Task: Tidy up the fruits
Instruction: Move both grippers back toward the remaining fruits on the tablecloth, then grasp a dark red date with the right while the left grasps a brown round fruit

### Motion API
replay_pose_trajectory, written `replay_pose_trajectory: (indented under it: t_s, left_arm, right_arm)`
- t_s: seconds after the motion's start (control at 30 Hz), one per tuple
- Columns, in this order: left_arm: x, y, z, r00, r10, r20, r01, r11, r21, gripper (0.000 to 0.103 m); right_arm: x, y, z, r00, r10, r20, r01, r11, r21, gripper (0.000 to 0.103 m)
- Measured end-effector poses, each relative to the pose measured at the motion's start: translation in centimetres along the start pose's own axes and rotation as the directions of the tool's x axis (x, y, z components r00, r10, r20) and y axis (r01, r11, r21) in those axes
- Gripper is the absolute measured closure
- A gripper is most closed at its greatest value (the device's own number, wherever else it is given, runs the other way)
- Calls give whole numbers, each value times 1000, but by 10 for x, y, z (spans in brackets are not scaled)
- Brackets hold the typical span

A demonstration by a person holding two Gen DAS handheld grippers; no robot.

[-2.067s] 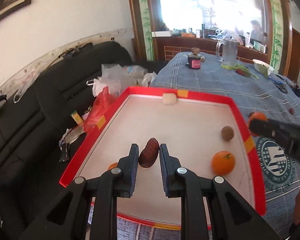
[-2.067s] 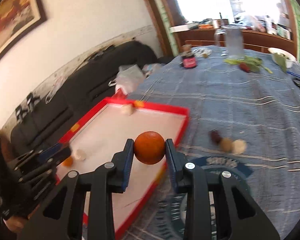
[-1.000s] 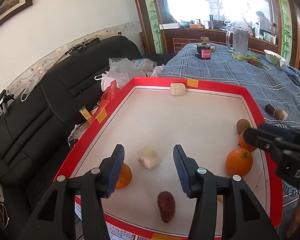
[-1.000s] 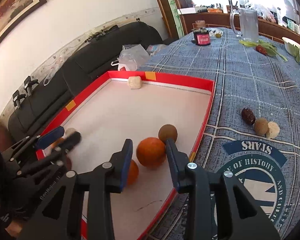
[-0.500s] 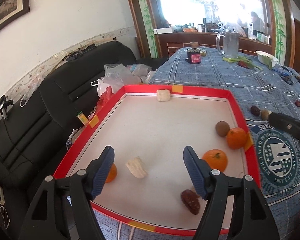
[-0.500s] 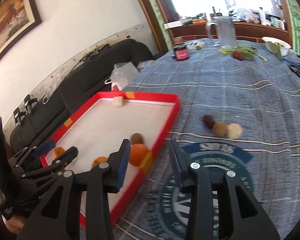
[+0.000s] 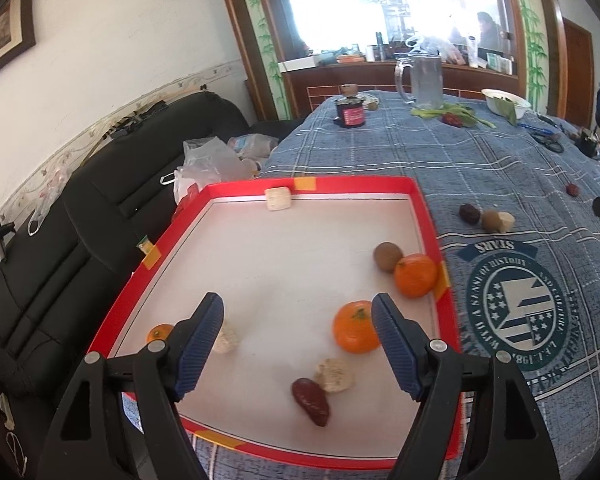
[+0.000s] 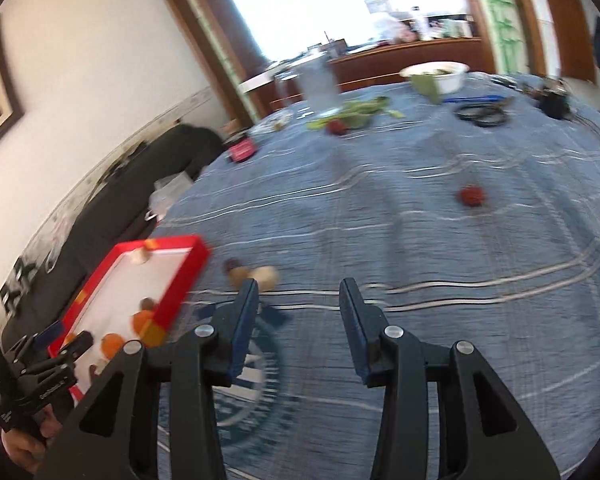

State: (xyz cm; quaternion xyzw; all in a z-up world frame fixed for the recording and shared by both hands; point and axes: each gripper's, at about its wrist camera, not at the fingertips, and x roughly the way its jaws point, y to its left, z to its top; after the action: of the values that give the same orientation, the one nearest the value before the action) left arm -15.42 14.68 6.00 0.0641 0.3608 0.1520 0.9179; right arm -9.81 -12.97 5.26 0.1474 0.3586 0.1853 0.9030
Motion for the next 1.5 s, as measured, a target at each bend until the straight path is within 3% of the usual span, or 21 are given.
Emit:
replay_pose_trajectory:
  t_s: [0.3,0.57,0.8,1.0,1.2,1.43,1.5]
  left_arm:
    - [-7,-32,3,999,-41,1,41,998,54,26]
    - [-16,-61,6,995,-99,8,97,986,135,26]
    - [-13,-74,13,990,-141,-6,140,982,128,26]
    - [-8,-82,14,989,-144,-29,146,980,134,26]
    - [5,-88,21,989,-136,-52,142,982,128,26]
    - [22,-103,34,990,-125,-66,132,984,123,26]
    - [27,-108,37,990,-118,-71,127,984,126,26]
  right_arm:
    - [-20,-65,4,998,-58,20,53,982,179,58]
    - [-22,-80,5,995,-101,12,95,965,246,58]
    - [-5,-87,55,988,-150,-27,153,968,199,58]
    - [41,-116,93,978,-191,-89,207,948,242,58]
    - [65,-137,92,979,-174,-103,197,935,295,58]
    - [78,-130,87,971,-182,-152,209,961,182,65]
    - [81,-124,86,960,-229,-160,250,960,125,69]
